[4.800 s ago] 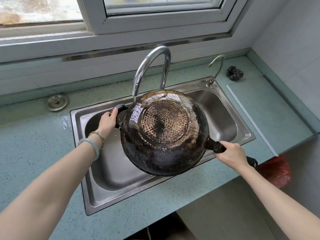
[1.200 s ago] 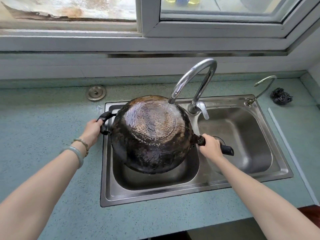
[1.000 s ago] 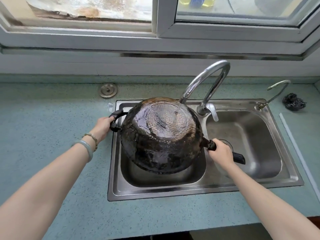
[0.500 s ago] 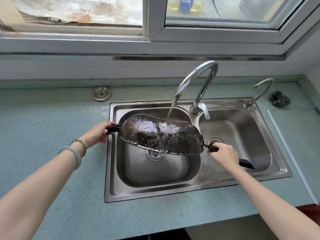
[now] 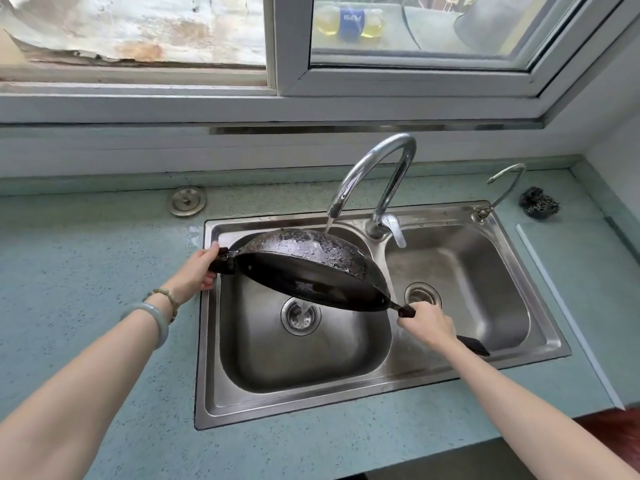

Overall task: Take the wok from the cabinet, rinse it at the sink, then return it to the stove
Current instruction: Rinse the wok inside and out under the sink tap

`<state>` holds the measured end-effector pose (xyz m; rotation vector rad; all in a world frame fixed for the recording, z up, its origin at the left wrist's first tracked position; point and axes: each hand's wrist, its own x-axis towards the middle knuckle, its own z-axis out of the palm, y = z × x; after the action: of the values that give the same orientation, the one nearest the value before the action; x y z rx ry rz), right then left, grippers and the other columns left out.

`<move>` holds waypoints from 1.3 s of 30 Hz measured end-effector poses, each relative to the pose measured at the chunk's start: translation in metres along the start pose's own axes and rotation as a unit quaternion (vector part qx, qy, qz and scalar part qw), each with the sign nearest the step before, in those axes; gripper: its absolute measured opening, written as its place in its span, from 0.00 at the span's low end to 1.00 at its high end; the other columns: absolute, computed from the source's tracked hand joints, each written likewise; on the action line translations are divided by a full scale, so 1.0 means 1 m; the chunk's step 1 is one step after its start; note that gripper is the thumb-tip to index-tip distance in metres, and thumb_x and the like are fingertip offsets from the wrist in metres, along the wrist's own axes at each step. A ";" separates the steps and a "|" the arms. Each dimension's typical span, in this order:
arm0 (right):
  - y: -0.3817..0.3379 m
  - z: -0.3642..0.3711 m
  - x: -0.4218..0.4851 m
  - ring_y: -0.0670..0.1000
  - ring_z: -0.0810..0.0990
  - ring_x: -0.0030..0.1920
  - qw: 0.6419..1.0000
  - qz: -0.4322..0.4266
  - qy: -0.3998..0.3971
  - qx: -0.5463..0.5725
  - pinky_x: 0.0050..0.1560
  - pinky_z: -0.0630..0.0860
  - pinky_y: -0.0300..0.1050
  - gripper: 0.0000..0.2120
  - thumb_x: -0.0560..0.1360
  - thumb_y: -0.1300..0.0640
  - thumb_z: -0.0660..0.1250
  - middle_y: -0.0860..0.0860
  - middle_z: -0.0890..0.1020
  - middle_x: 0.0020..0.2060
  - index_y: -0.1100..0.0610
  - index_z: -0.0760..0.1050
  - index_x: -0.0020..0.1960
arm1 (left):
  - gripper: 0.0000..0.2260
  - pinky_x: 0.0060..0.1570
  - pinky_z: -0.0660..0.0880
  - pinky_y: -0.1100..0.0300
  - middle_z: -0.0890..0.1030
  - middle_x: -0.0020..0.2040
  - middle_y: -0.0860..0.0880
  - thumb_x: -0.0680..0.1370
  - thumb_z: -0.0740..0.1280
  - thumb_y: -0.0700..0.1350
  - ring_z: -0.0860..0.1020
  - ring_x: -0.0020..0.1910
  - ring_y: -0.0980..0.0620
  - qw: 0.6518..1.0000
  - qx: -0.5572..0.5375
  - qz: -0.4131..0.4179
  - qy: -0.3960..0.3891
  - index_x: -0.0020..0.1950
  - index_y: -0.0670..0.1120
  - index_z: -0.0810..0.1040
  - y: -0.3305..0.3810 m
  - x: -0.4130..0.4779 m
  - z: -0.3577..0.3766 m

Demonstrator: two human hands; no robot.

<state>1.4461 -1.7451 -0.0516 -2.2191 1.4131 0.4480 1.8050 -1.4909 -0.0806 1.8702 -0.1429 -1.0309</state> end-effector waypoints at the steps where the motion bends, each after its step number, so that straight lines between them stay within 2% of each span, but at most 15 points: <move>1: 0.000 0.000 0.002 0.59 0.80 0.46 1.000 0.003 0.001 0.002 0.42 0.71 0.46 0.06 0.67 0.49 0.64 0.51 0.82 0.40 0.50 0.74 0.35 | 0.17 0.33 0.65 0.61 0.64 0.33 0.49 0.80 0.54 0.62 0.62 0.29 0.53 1.000 -0.005 -0.002 0.008 0.47 0.48 0.67 0.001 0.004 0.002; 9: 0.000 -0.009 0.029 0.59 0.80 0.47 1.000 0.024 0.010 0.004 0.43 0.71 0.46 0.08 0.67 0.47 0.64 0.52 0.82 0.41 0.51 0.76 0.38 | 0.13 0.37 0.70 0.59 0.66 0.35 0.46 0.82 0.54 0.55 0.64 0.30 0.52 0.998 -0.005 0.014 0.062 0.56 0.47 0.67 0.025 0.030 0.018; 17: 0.001 -0.001 0.036 0.60 0.80 0.47 0.999 0.035 0.010 0.013 0.43 0.71 0.46 0.08 0.68 0.47 0.64 0.51 0.80 0.40 0.51 0.76 0.39 | 0.13 0.39 0.72 0.58 0.68 0.38 0.46 0.82 0.55 0.55 0.68 0.35 0.52 0.996 -0.001 0.024 0.085 0.58 0.47 0.68 0.029 0.037 0.025; 21: -0.001 0.004 0.034 0.60 0.80 0.47 0.999 0.039 0.019 0.019 0.43 0.72 0.46 0.08 0.68 0.47 0.64 0.52 0.83 0.41 0.51 0.77 0.39 | 0.11 0.39 0.72 0.58 0.68 0.38 0.48 0.82 0.56 0.53 0.67 0.34 0.54 0.995 0.011 0.049 0.084 0.59 0.47 0.68 0.030 0.036 0.022; 25: -0.005 0.004 0.034 0.60 0.80 0.47 0.999 0.034 0.023 0.026 0.44 0.72 0.47 0.08 0.68 0.48 0.64 0.53 0.82 0.41 0.51 0.73 0.35 | 0.12 0.38 0.72 0.60 0.68 0.39 0.48 0.81 0.58 0.53 0.67 0.33 0.53 0.995 0.010 0.066 0.081 0.58 0.47 0.69 0.028 0.038 0.014; 28: -0.010 0.003 0.036 0.60 0.79 0.48 0.999 0.022 0.024 0.022 0.44 0.69 0.47 0.10 0.70 0.48 0.64 0.51 0.79 0.39 0.50 0.69 0.32 | 0.11 0.31 0.71 0.64 0.66 0.36 0.48 0.81 0.59 0.52 0.64 0.29 0.53 0.994 -0.013 0.071 0.081 0.58 0.46 0.69 0.024 0.038 0.007; 30: -0.013 0.001 0.038 0.59 0.79 0.48 0.999 0.011 0.026 0.016 0.43 0.69 0.46 0.10 0.70 0.49 0.65 0.51 0.77 0.38 0.50 0.69 0.32 | 0.11 0.27 0.69 0.67 0.67 0.36 0.48 0.81 0.59 0.52 0.64 0.28 0.54 0.993 -0.027 0.076 0.084 0.57 0.46 0.69 0.024 0.038 0.002; 35: -0.016 -0.007 0.045 0.59 0.79 0.45 0.999 -0.011 0.043 -0.014 0.41 0.69 0.46 0.08 0.69 0.49 0.63 0.53 0.81 0.40 0.51 0.70 0.33 | 0.10 0.33 0.68 0.60 0.69 0.37 0.45 0.81 0.59 0.54 0.65 0.29 0.52 0.994 -0.054 0.063 0.071 0.53 0.48 0.70 0.016 0.034 -0.006; 39: -0.016 -0.011 0.046 0.60 0.79 0.44 0.998 -0.016 0.059 -0.034 0.40 0.70 0.46 0.08 0.69 0.49 0.62 0.53 0.82 0.39 0.51 0.72 0.34 | 0.06 0.25 0.67 0.67 0.68 0.37 0.46 0.81 0.58 0.53 0.65 0.30 0.53 0.994 -0.072 0.053 0.065 0.48 0.53 0.69 0.013 0.030 -0.003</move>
<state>1.4803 -1.7806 -0.0622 -2.3544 1.4396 0.3634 1.8306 -1.5107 -0.0872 1.7720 -0.0883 -0.8225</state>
